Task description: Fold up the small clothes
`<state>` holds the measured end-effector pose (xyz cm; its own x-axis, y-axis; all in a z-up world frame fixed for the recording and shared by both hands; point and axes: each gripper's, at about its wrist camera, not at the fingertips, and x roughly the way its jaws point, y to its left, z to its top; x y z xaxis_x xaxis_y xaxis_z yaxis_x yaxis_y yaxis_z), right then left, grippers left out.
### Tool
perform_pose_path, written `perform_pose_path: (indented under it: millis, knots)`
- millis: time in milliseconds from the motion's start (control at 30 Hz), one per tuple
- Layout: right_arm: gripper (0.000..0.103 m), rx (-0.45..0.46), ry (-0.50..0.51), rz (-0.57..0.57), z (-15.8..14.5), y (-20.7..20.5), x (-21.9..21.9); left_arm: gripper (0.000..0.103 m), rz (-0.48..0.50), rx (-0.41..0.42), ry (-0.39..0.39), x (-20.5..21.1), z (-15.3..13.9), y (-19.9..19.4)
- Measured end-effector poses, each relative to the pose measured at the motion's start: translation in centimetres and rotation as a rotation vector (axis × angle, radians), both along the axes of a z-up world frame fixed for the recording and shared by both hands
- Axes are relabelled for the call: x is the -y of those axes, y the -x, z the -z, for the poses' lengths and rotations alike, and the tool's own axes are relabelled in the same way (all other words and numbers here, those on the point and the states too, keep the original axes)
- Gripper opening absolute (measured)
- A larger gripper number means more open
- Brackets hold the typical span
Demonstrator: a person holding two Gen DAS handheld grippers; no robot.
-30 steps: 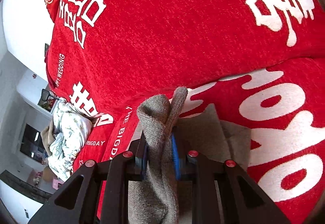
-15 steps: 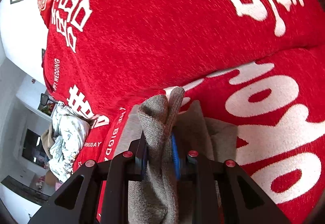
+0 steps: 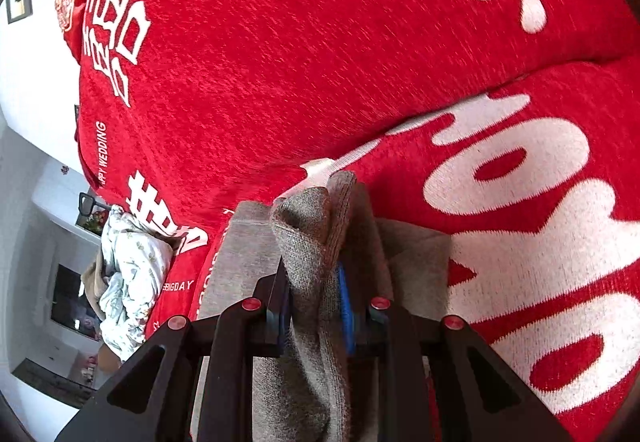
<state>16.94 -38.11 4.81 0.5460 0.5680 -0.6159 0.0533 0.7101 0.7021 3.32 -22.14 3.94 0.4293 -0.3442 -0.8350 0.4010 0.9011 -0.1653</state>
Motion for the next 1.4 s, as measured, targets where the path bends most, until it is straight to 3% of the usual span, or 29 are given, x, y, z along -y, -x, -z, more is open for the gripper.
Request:
perform_pose_path:
  millis: [367, 667, 767, 800, 833, 900, 967, 1067, 1200, 1300, 1333, 1400]
  knots:
    - [0.022, -0.052, 0.012, 0.032, 2.3, -0.2, 0.4, 0.009, 0.010, 0.038, -0.037, 1.2, -0.3, 1.5]
    - [0.023, -0.068, 0.075, 0.048, 2.3, -0.1, -0.1, 0.010, 0.018, 0.077, -0.039, 1.2, -0.3, 2.9]
    - [0.032, -0.080, 0.097, 0.072, 1.8, 0.1, 0.1, 0.011, 0.022, 0.060, -0.023, 0.9, -0.5, 3.0]
    - [0.039, -0.086, 0.111, 0.085, 1.5, 0.3, 0.3, 0.023, 0.025, 0.047, -0.011, 0.6, -0.6, 3.0]
    - [0.054, -0.090, 0.116, 0.093, 1.2, 0.5, 0.5, 0.032, 0.031, 0.029, 0.006, 0.3, -0.7, 3.0]
    - [0.078, -0.090, 0.129, 0.123, 0.1, 1.4, 1.3, 0.080, 0.032, 0.001, 0.035, -0.6, -1.2, 3.4]
    - [0.082, -0.048, 0.137, 0.132, -1.3, 2.4, 1.8, 0.082, -0.004, 0.043, 0.056, -1.9, -2.5, 4.1]
    - [0.082, 0.039, 0.120, 0.066, -3.9, 4.0, 1.3, 0.082, 0.023, 0.041, 0.101, -3.4, -4.2, 4.5]
    - [0.082, 0.119, -0.066, -0.096, -5.4, 5.2, -0.5, 0.082, -0.045, 0.089, 0.152, -6.2, -6.1, 3.5]
    - [0.082, 0.089, -0.150, -0.168, -4.0, 4.9, -2.2, 0.082, -0.123, 0.029, 0.209, -8.5, -5.2, 1.3]
    - [0.082, 0.074, -0.137, -0.167, -3.5, 4.7, -2.4, 0.082, -0.159, 0.012, 0.177, -8.9, -4.3, 0.5]
    - [0.082, 0.017, -0.015, -0.107, -1.9, 4.2, -2.4, 0.082, -0.203, 0.021, 0.052, -9.1, -2.7, -0.4]
